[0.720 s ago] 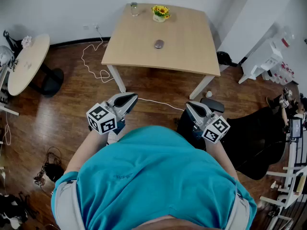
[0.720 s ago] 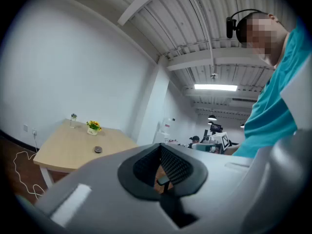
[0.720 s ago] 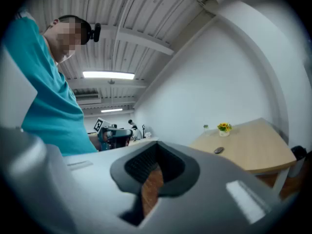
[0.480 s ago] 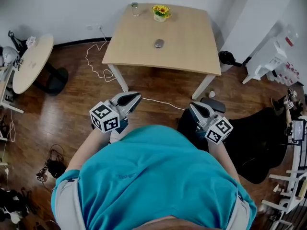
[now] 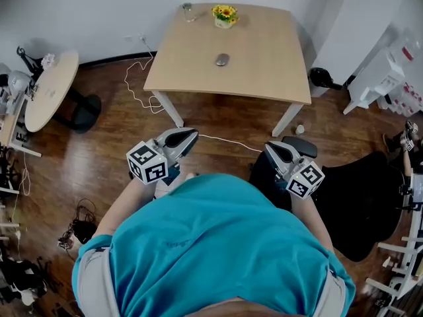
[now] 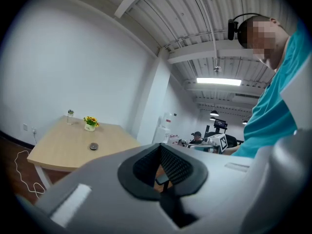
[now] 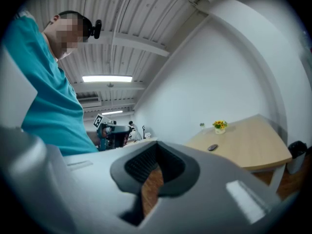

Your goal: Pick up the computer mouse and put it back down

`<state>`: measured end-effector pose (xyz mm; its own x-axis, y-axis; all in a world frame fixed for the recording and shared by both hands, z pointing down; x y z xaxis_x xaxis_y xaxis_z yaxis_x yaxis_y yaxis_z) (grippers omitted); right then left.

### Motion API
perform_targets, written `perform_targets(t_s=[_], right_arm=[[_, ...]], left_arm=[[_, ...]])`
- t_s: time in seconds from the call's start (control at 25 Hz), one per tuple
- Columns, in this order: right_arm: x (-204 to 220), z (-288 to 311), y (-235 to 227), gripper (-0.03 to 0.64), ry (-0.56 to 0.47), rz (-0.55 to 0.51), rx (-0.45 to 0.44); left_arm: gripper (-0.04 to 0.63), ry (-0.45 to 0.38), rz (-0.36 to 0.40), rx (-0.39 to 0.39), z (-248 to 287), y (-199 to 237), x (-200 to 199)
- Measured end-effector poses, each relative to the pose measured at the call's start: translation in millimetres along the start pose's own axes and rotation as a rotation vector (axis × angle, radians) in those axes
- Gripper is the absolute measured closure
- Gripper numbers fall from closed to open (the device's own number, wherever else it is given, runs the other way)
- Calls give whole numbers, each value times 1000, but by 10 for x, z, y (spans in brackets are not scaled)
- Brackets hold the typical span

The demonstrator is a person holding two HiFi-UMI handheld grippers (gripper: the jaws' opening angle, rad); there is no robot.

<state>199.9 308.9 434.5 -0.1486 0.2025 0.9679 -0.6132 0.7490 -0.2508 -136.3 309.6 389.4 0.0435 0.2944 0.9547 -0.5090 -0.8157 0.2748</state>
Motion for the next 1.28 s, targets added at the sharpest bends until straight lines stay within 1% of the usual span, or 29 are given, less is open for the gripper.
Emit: perform_targets(t_s=[0.08,0.2,0.36,0.6,0.72,0.84,0.96,1.08,1.2,1.28], right_arm=[[-15,188,-16,614,14,-1,1],[-68,566,-22,614,31,-15,8],[-162,1183,-34,614,24,-19,45],[-343,2159,-71,614,39,-11,90],[-380,2537,-130,614,61,-10,99],[-399,2747,-237,614,82,1,106],[-421,2822,-465,614,90,14,115],[-435,2815,-803,614,85,28,109],[-431,2745,-1257,614,77,45,84],[-438,2713,-1626,614,74,51,58]], left_arm=[[592,-4,-13,6,-26,180,-17],[592,-15,-21,28,-104,566,-68],[592,-12,-16,67,-222,1230,-161],[592,-9,-47,135,-389,2185,-391],[592,-7,-61,147,-430,2574,-459],[592,-13,-74,144,-389,2843,-514],[592,-12,-92,136,-225,3012,-543],[592,4,-97,114,48,3108,-565],[592,20,-78,72,409,3152,-602],[592,28,-64,27,686,3210,-626]])
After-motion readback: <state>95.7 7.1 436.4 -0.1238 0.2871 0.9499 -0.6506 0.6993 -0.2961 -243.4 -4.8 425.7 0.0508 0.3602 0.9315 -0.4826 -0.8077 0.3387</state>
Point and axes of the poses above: the fingertips, and each gripper's own axes: z forward along the fingers, y to its left, x out of its underside, the point moved 8 cm from there along -z, backward along the fingers, and after that the axes turned 7 degrees about x, right-handed, at the moved point
